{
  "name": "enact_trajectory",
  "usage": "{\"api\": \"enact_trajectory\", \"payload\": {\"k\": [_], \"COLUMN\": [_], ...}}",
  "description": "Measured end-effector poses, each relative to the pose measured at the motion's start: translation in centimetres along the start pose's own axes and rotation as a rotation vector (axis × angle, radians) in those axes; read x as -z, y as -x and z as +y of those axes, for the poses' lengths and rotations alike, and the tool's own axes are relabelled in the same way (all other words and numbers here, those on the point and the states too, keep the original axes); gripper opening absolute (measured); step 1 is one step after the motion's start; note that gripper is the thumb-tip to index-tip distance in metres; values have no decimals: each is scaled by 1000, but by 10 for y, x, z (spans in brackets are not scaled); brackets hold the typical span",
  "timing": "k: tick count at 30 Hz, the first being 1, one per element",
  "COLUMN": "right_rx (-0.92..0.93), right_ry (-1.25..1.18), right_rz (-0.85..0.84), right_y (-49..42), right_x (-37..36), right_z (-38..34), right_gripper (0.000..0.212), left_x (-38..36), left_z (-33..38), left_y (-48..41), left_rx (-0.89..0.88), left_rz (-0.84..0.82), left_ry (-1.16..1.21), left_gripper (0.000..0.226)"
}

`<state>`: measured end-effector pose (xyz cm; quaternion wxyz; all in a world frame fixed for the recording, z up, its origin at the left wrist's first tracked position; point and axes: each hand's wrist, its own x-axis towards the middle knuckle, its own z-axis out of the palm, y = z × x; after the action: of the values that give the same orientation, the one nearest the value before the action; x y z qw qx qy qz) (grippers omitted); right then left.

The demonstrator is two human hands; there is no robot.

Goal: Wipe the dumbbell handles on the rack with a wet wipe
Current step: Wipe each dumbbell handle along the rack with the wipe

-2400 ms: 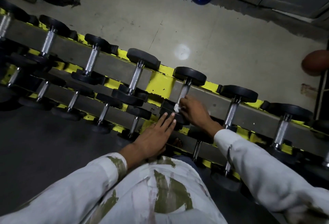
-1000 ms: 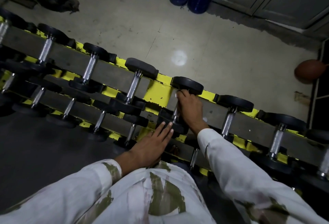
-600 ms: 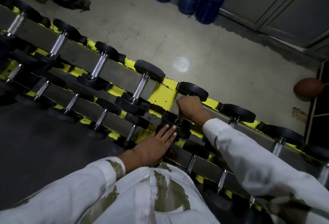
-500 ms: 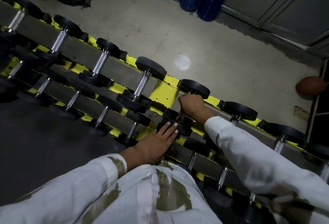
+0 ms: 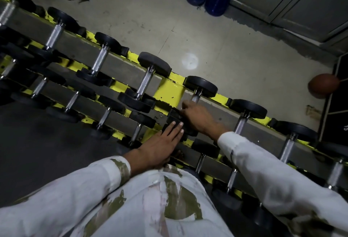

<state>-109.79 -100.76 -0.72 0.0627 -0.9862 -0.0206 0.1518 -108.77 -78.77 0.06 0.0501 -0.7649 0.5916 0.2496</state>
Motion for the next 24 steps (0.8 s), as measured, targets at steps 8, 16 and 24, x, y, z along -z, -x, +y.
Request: {"api": "enact_trajectory", "payload": {"k": [8,16,24], "right_rx": [-347,-749,-1121], "right_ry": [-443,-705,-1824], "right_rz": [361,129,319], "right_y": [29,21,-27], "right_x": [-31,-51,-23], "right_z": [-16,1,17], "right_gripper": [9,10,34], "left_x": [2,3,11], "left_z": [3,9,9], "left_y": [0,0,2], "left_rx": [6,32,44], "left_rz": [-20,-29,-65], "left_ry": [-17,-22,-19], "left_gripper": [102,101,97]}}
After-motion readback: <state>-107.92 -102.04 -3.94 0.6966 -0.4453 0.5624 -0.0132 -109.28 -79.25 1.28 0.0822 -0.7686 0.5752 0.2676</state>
